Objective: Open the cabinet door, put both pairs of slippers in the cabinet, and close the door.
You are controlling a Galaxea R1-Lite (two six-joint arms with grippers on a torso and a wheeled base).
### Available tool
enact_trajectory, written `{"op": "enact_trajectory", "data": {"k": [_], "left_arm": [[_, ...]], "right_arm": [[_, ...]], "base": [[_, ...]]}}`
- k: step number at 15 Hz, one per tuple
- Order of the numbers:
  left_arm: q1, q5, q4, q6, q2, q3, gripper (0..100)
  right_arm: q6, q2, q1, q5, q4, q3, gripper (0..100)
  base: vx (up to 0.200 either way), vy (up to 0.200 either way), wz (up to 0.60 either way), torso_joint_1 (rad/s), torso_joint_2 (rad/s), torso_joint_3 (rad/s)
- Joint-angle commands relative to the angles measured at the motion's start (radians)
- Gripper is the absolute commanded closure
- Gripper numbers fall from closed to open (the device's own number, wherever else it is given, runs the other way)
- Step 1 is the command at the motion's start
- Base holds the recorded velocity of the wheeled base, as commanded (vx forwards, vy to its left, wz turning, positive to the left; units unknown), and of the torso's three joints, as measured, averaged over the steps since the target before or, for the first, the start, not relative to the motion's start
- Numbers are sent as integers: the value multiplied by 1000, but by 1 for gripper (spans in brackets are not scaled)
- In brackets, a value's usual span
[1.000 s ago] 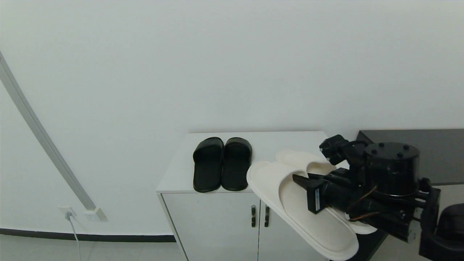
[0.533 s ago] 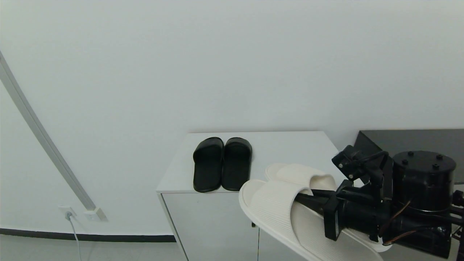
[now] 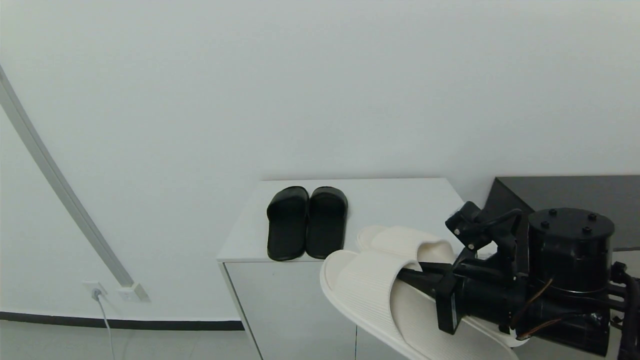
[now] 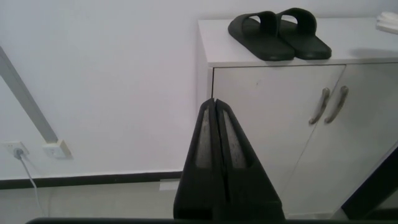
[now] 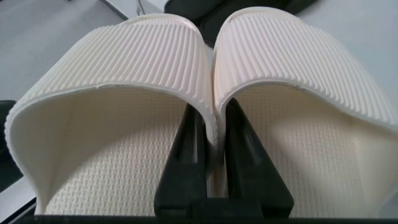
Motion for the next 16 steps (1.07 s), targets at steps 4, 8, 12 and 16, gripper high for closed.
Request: {"op": "enact_trajectory", "data": {"k": [4,8,12,16], "left_arm": [[0,0,0,0,0,0,100],[0,0,0,0,0,0,100],[0,2,0,0,0,0,100],[0,2,0,0,0,0,100]], "right_arm": [[-2,10,3,2,-1,7,100],[-48,30,2,2,-2,17,100],[-57,26,2,4,-2,31,100],[-57,29,2,5,-21,41,100]], "base": [[-150,0,0,-5,-2,4],[0,0,0,0,0,0],[0,0,0,0,0,0],[0,0,0,0,0,0]]}}
